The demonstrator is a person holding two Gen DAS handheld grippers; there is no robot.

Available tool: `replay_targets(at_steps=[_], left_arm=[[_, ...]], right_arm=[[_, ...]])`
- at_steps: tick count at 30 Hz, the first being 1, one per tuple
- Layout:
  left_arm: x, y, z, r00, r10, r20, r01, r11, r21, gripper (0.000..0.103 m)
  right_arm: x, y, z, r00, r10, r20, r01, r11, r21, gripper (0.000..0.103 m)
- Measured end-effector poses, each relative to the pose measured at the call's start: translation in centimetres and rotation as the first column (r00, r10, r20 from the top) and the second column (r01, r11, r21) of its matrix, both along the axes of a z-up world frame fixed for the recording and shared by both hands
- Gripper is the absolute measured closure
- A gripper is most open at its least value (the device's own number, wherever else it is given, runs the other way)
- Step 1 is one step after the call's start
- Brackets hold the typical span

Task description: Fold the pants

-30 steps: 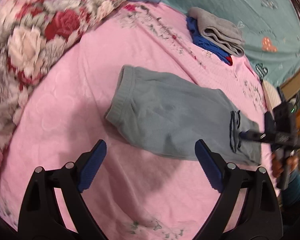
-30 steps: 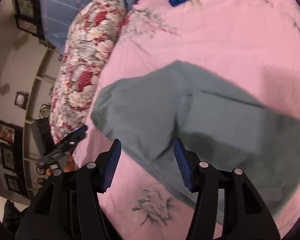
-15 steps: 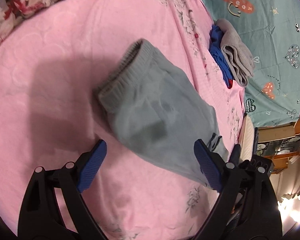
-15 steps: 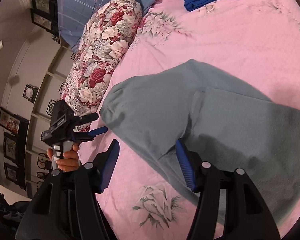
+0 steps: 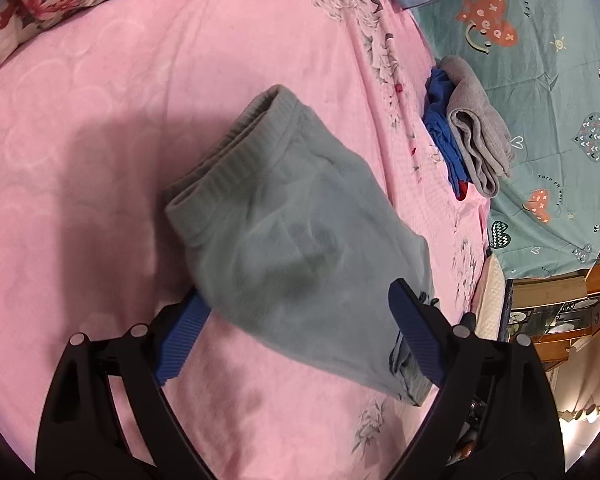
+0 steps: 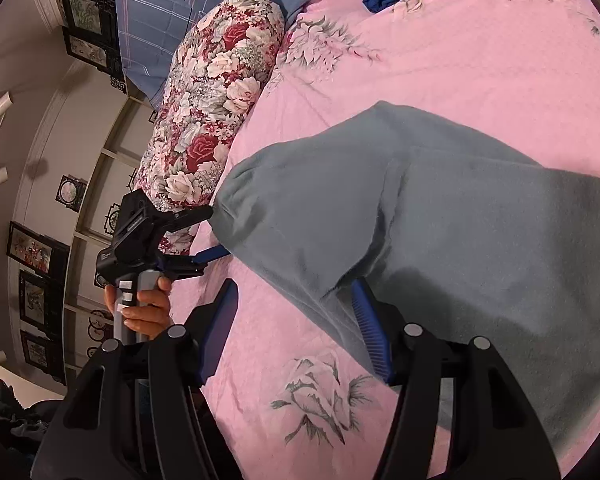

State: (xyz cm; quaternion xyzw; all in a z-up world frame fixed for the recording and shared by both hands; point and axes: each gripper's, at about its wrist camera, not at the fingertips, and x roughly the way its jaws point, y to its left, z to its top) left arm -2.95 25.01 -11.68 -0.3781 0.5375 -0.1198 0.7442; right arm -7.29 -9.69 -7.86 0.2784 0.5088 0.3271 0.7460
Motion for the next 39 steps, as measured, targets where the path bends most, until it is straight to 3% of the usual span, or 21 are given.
replay_targets(at_steps=[7, 9, 10, 11, 14, 23, 28, 31, 34, 37, 39], left_arm=[[-0.4, 0.2, -0.2, 0.997, 0.049, 0.059, -0.048, 0.999, -0.027, 0.016], [-0.6, 0.5, -0.2, 0.996, 0.067, 0.054, -0.066, 0.998, -0.01, 0.028], [-0.6, 0.6, -0.2, 0.996, 0.07, 0.053, -0.069, 0.998, -0.007, 0.047], [-0.5, 0.7, -0.5, 0.997, 0.064, 0.045, -0.063, 0.998, -0.015, 0.074], [-0.1, 0.9, -1.7, 0.998, 0.063, 0.009, -0.063, 0.998, -0.024, 0.091], [-0.5, 1.1, -0.2, 0.996, 0.073, 0.056, -0.075, 0.997, 0.036, 0.095], [-0.1, 0.6, 0.6, 0.996, 0.064, 0.067, -0.071, 0.993, 0.098, 0.095], [0.1, -0.4, 2.0, 0.993, 0.045, 0.105, -0.062, 0.984, 0.166, 0.096], [0.0, -3.1, 5.0, 0.978, -0.025, 0.205, -0.034, 0.96, 0.278, 0.096], [-0.1, -7.1, 7.8, 0.946, -0.141, 0.291, 0.031, 0.936, 0.35, 0.096], [-0.5, -11.2, 9.3, 0.907, -0.257, 0.333, 0.117, 0.915, 0.386, 0.096]], right_arm=[[-0.5, -0.5, 0.5, 1.0, -0.012, 0.014, 0.012, 1.0, 0.004, 0.043], [-0.4, -0.1, 0.6, 1.0, -0.004, 0.016, 0.004, 1.0, 0.001, 0.043], [-0.4, 0.2, 0.6, 1.0, 0.002, 0.017, -0.002, 1.0, -0.002, 0.043], [-0.3, 0.6, 0.6, 1.0, 0.011, 0.018, -0.011, 1.0, -0.003, 0.043], [-0.3, 2.0, 0.8, 0.999, 0.041, 0.025, -0.041, 0.999, -0.011, 0.043], [1.1, 7.4, 0.3, 0.988, 0.156, 0.014, -0.156, 0.987, -0.036, 0.043], [2.2, 8.7, -2.9, 0.984, 0.151, -0.097, -0.155, 0.987, -0.036, 0.043], [2.0, 6.3, -1.5, 0.991, 0.103, -0.079, -0.104, 0.995, 0.003, 0.043], [1.1, 1.4, 1.8, 1.0, 0.011, 0.016, -0.012, 0.999, 0.032, 0.041], [-1.0, -5.0, 4.8, 0.985, -0.122, 0.118, 0.12, 0.992, 0.026, 0.035], [-2.6, -9.1, 5.7, 0.968, -0.204, 0.144, 0.201, 0.979, 0.035, 0.034]])
